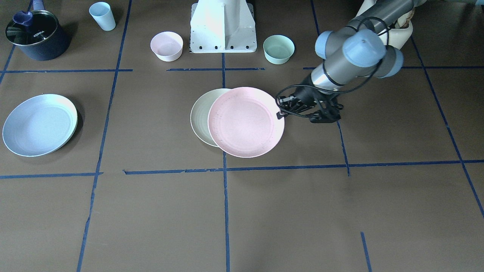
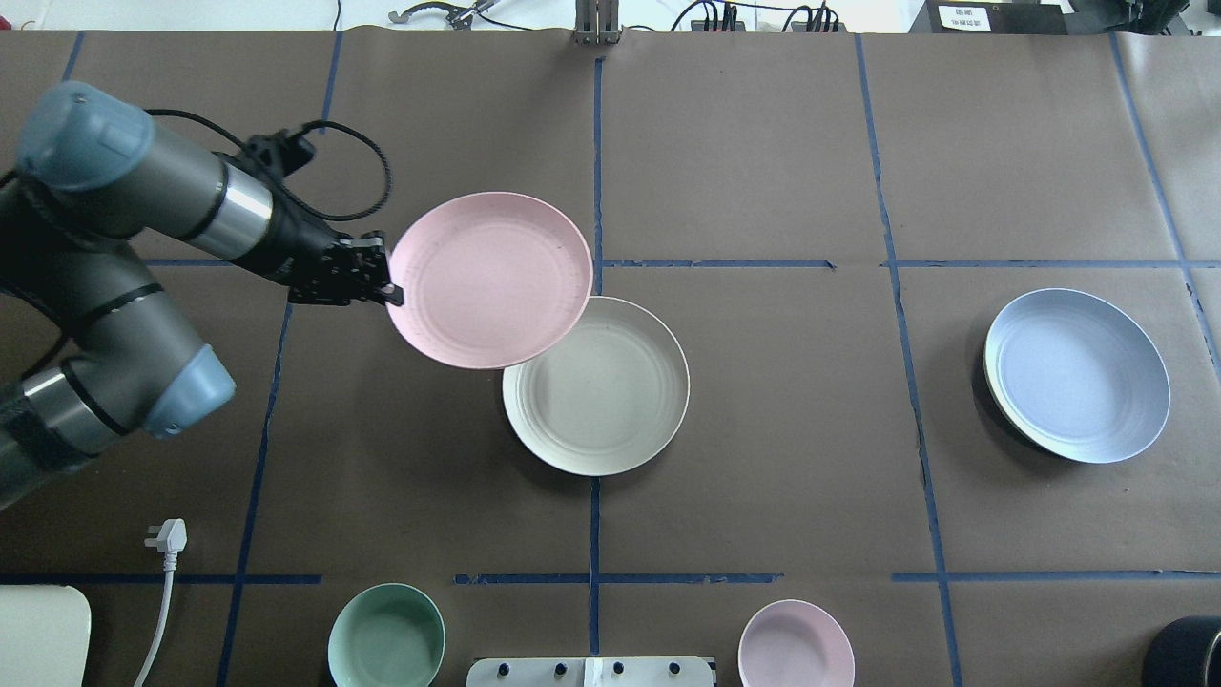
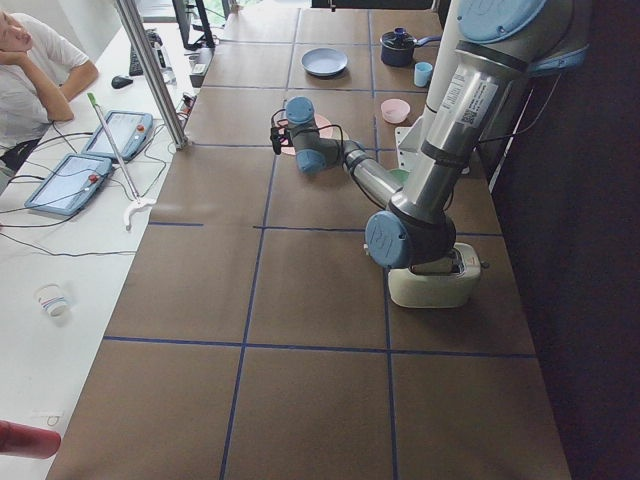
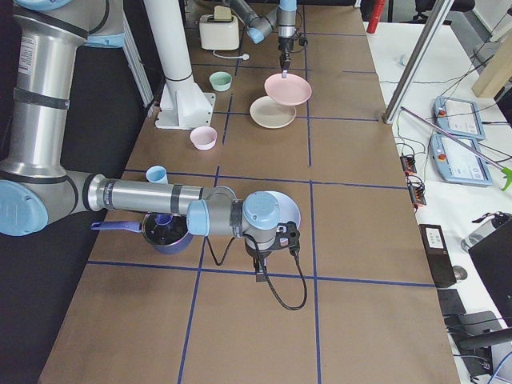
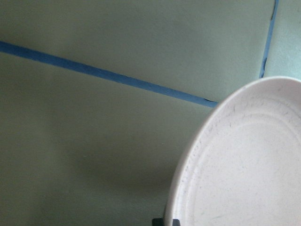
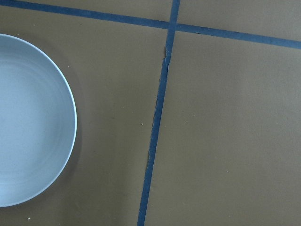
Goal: Stack three plates with pink and blue
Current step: 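Lift the pink plate with the left gripper and carry it over the cream plate, then lower the pink plate onto the cream plate, open the left gripper, withdraw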
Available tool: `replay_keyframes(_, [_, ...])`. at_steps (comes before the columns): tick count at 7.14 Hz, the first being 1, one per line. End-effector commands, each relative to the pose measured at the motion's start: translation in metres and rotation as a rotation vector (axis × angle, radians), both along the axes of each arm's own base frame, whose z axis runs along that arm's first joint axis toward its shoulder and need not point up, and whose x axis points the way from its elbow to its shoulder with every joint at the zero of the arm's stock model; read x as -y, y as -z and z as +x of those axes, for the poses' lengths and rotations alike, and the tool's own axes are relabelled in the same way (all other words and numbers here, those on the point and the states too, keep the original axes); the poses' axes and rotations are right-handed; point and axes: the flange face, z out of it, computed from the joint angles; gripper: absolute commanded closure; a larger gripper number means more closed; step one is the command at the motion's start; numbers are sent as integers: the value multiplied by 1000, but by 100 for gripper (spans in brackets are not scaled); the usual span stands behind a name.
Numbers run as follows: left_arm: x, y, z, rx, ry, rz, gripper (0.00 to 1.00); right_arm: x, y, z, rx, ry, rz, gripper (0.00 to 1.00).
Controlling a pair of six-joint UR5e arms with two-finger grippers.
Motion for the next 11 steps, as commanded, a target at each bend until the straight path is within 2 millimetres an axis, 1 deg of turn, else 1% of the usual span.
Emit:
replay_keyframes(1, [-39, 8, 50, 33, -23, 17, 100, 0, 0, 0, -1, 0, 0, 0])
replay_keyframes(2, [-45, 7, 55, 35, -35, 17, 99, -1, -1, 0, -1, 0, -2, 0])
replay_keyframes(3, [-46, 7, 58, 34, -40, 18, 64, 0, 0, 0, -1, 0, 0, 0])
replay_keyframes(4, [-46, 6, 58, 37, -42, 25, 1, 0, 0, 0, -1, 1, 2, 0])
replay_keyframes(5, [-44, 2, 56, 43, -43, 22, 0, 4, 5, 0, 3, 0, 12, 0])
replay_keyframes(6, [-26, -9, 34, 66, -47, 37, 0, 6, 9, -1, 3, 5, 24, 0])
replay_keyframes(7, [11, -21, -13, 116, -108, 100, 0, 6, 10, -1, 5, 1, 22, 0])
replay_keyframes(8, [35, -49, -64, 190, -143, 216, 0, 10, 15, -2, 6, 3, 35, 0])
replay_keyframes(9, [52, -74, -119, 280, -195, 332, 0, 13, 20, -2, 9, 2, 45, 0])
replay_keyframes(10, [48, -102, -181, 371, -278, 407, 0, 15, 22, -3, 11, 4, 50, 0])
replay_keyframes(11, [46, -129, -255, 444, -336, 457, 0, 26, 32, -3, 15, 5, 74, 0])
